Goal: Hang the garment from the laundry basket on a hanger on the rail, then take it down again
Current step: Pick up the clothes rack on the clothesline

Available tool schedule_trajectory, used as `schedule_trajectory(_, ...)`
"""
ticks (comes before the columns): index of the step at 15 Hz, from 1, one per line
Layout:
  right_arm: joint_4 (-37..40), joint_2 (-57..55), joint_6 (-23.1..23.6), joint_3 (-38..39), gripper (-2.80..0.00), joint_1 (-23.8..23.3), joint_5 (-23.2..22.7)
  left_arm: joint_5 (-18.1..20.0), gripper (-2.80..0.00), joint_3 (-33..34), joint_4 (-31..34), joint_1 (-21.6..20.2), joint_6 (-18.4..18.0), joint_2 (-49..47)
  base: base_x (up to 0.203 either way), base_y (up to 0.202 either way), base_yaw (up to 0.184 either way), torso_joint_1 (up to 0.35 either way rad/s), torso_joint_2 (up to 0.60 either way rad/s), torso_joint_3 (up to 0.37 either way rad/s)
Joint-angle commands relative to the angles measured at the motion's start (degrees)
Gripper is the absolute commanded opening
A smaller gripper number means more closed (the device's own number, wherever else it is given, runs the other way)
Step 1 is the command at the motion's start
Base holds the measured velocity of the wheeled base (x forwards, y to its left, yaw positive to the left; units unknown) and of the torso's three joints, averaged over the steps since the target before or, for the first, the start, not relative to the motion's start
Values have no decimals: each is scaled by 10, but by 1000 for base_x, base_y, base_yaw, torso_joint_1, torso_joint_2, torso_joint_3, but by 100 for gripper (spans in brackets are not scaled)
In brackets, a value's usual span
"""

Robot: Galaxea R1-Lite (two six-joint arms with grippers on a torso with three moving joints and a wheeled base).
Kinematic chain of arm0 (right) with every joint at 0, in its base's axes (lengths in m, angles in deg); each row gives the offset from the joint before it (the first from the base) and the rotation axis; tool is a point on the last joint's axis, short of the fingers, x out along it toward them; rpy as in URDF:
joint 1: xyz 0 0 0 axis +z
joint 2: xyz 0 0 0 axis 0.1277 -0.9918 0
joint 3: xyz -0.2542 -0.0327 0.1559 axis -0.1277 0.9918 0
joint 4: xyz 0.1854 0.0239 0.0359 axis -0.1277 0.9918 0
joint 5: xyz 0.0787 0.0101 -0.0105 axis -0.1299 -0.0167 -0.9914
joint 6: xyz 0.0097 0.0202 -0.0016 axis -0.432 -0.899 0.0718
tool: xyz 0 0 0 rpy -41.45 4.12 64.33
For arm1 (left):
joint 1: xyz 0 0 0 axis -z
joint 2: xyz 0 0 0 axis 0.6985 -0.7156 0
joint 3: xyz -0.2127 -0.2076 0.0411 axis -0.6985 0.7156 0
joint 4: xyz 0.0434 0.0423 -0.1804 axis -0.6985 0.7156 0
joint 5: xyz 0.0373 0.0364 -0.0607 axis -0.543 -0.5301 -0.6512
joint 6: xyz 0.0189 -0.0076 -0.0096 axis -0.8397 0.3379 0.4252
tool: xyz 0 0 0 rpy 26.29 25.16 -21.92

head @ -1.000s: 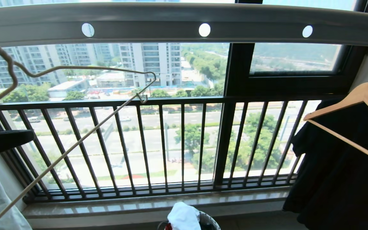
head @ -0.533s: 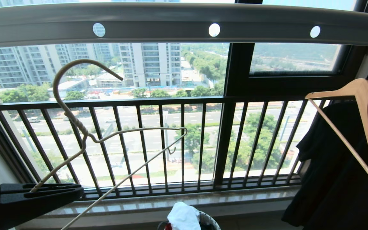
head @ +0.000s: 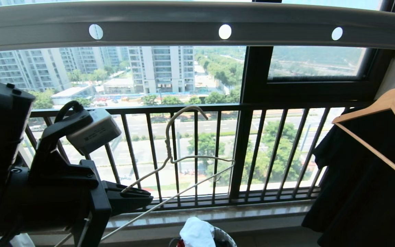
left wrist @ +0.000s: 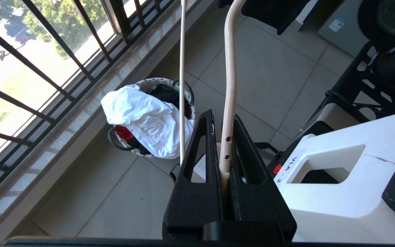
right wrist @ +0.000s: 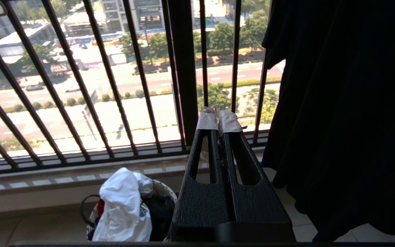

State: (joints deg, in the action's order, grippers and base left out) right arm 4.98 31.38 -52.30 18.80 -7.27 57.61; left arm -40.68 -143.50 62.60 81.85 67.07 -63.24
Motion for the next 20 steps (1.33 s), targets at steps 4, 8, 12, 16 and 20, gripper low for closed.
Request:
schedule_trajectory(4, 0, -1, 0, 1, -280, 0, 0, 158, -280, 5, -29, -108, -77, -97, 0, 0, 0, 0, 0, 0)
schedule_trajectory(8, 0, -1, 0, 1, -280, 0, 0, 214, -280, 13, -30, -113, -92, -114, 0, 0, 0, 0, 0, 0)
schedule_trajectory(12, 0, -1, 0, 1, -280, 0, -1, 261, -280, 19, -31, -114, -90, -114, 0, 0, 0, 0, 0, 0)
schedule_trajectory(16, 0, -1, 0, 1, -280, 0, 0, 264, -280, 19, -31, -113, -87, -105, 0, 0, 0, 0, 0, 0)
schedule_trajectory(20, 0, -1, 0, 1, -280, 0, 0, 264, -280, 23, -31, -113, -89, -101, 0, 0, 0, 0, 0, 0)
